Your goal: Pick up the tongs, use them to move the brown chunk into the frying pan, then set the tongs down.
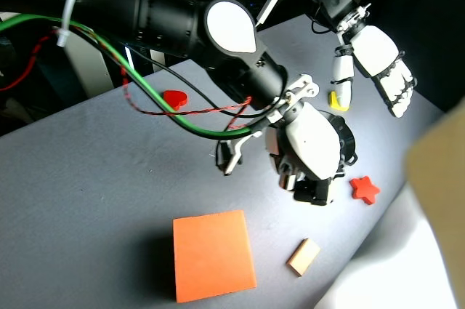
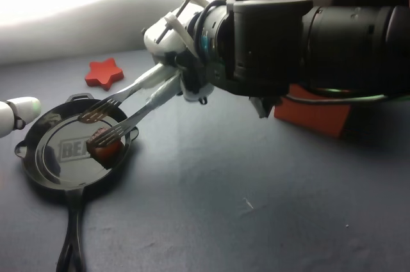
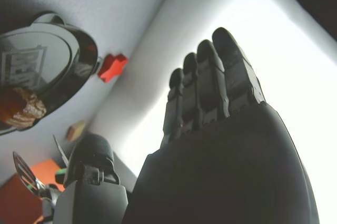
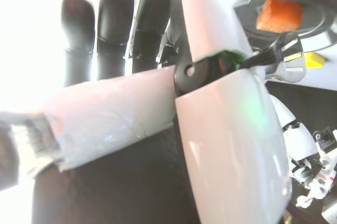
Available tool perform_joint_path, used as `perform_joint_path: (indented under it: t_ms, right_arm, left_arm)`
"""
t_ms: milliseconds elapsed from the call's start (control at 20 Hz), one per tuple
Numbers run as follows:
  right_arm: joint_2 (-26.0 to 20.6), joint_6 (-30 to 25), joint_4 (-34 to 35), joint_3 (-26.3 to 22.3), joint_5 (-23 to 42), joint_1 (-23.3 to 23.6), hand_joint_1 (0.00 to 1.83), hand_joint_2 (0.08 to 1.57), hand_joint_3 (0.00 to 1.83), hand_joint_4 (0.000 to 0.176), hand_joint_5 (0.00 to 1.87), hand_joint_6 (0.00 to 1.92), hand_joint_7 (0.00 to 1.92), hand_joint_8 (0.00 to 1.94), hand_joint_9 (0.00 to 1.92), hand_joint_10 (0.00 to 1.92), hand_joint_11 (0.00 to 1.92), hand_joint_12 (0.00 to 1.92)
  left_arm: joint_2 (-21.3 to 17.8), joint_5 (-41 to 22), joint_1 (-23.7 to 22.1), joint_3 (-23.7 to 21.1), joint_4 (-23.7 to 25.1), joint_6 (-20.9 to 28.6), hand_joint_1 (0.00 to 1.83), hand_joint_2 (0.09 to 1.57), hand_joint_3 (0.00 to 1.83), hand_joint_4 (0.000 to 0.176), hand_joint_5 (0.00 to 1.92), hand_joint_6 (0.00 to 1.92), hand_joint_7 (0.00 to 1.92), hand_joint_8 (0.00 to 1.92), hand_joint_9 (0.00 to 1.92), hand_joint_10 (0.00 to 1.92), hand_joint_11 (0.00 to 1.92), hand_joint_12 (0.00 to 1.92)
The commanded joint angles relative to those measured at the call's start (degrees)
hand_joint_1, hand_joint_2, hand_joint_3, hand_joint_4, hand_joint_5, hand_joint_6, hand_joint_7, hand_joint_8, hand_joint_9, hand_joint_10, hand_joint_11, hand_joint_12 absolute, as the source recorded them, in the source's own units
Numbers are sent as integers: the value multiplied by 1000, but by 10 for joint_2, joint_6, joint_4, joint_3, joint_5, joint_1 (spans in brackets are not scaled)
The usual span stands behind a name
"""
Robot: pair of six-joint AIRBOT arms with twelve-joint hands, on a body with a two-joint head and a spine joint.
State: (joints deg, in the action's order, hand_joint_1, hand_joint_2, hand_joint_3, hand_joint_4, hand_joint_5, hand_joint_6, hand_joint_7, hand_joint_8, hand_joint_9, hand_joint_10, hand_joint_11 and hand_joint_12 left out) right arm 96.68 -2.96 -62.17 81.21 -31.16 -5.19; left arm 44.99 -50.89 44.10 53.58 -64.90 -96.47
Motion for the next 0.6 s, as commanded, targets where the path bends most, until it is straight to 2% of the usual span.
perform_joint_path:
  t_ms: [0, 200, 250, 300, 400, 550]
  right_arm:
    - [-3, 1, -30, 1, 17, 6, 1378, 1100, 0, 0, 941, 1034, 1085, 753, 916, 1244, 617, 1584]
    - [-10, 2, -30, -7, 2, 9, 1374, 1109, 2, 0, 921, 1069, 1064, 799, 891, 1266, 593, 1613]
    - [-18, 4, -30, -16, -2, 9, 1250, 1116, 4, 0, 932, 1085, 1049, 889, 952, 986, 604, 1581]
    - [-26, 5, -30, -25, -5, 8, 1217, 1133, 2, 4, 905, 1148, 1015, 934, 972, 846, 586, 1591]
    - [-53, 8, -31, -54, -8, 6, 1198, 1157, 4, 6, 879, 1223, 944, 1010, 946, 779, 552, 1610]
    - [-95, 21, -31, -100, -6, 3, 1202, 1152, 0, 1, 876, 1227, 959, 973, 881, 771, 440, 1644]
  left_arm:
    - [-6, -55, -2, 6, 25, 1, 0, 1172, 2, 0, 107, 0, 178, 0, 183, 3, 0, 563]
    - [-7, -55, -4, -2, 25, 1, 0, 1161, 0, 0, 103, 1, 180, 0, 184, 1, 0, 589]
    - [-7, -55, -5, -3, 25, 1, 0, 1163, 0, 0, 92, 0, 164, 0, 172, 0, 0, 556]
    - [-7, -55, -6, -4, 25, 1, 0, 1163, 0, 0, 97, 2, 174, 3, 181, 4, 0, 579]
    - [-7, -55, -7, -5, 26, 1, 0, 1167, 2, 0, 91, 0, 167, 0, 167, 2, 0, 543]
    - [-7, -55, -8, -8, 27, 1, 0, 1166, 1, 0, 98, 3, 172, 3, 176, 5, 0, 544]
